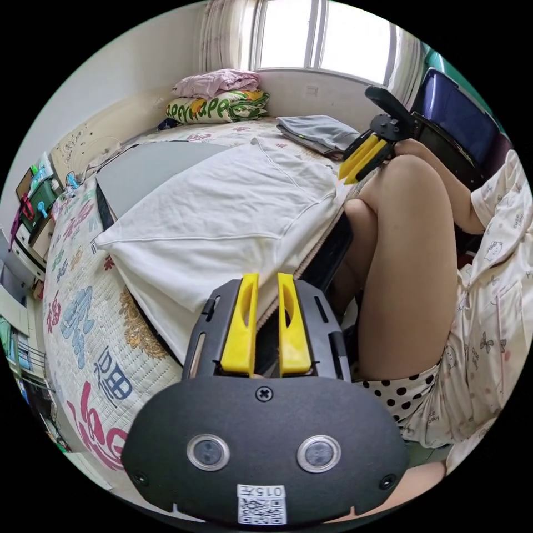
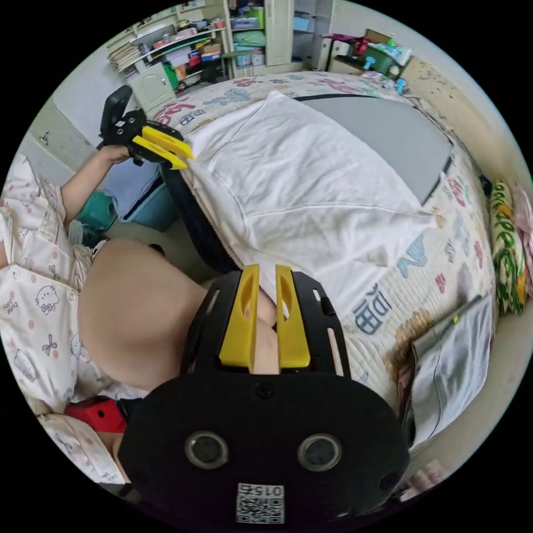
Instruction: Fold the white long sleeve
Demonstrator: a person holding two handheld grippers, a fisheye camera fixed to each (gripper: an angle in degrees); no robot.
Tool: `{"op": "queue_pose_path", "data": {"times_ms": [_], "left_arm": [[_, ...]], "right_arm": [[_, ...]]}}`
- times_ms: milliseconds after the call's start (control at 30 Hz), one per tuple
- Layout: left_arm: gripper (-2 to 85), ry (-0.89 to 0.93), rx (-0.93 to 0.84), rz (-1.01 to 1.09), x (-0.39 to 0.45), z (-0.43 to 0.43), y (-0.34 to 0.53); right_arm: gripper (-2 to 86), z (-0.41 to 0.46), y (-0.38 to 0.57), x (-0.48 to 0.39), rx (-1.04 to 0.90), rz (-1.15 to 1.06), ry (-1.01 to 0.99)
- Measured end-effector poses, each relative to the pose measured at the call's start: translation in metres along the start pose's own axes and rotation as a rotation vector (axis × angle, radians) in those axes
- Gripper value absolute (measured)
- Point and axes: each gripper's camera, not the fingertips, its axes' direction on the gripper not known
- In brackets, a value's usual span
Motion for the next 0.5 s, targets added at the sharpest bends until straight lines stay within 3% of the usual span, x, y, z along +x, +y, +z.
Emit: {"op": "queue_pose_path", "data": {"times_ms": [133,267,367,500], "left_arm": [[6.3,0.020,0.087,0.019,-0.005,0.010,-0.011],[6.4,0.059,0.197,0.064,-0.008,0.047,-0.058],[6.4,0.077,0.232,0.065,-0.016,0.081,-0.107],[6.7,0.134,0.273,0.042,-0.040,0.121,-0.174]], "right_arm": [[6.5,-0.073,0.053,0.058,0.157,0.288,0.010],[6.7,-0.103,0.102,0.116,0.342,0.572,-0.183],[7.0,-0.126,0.123,0.138,0.519,0.663,-0.279],[7.9,-0.146,0.130,0.163,0.581,0.785,-0.262]]}}
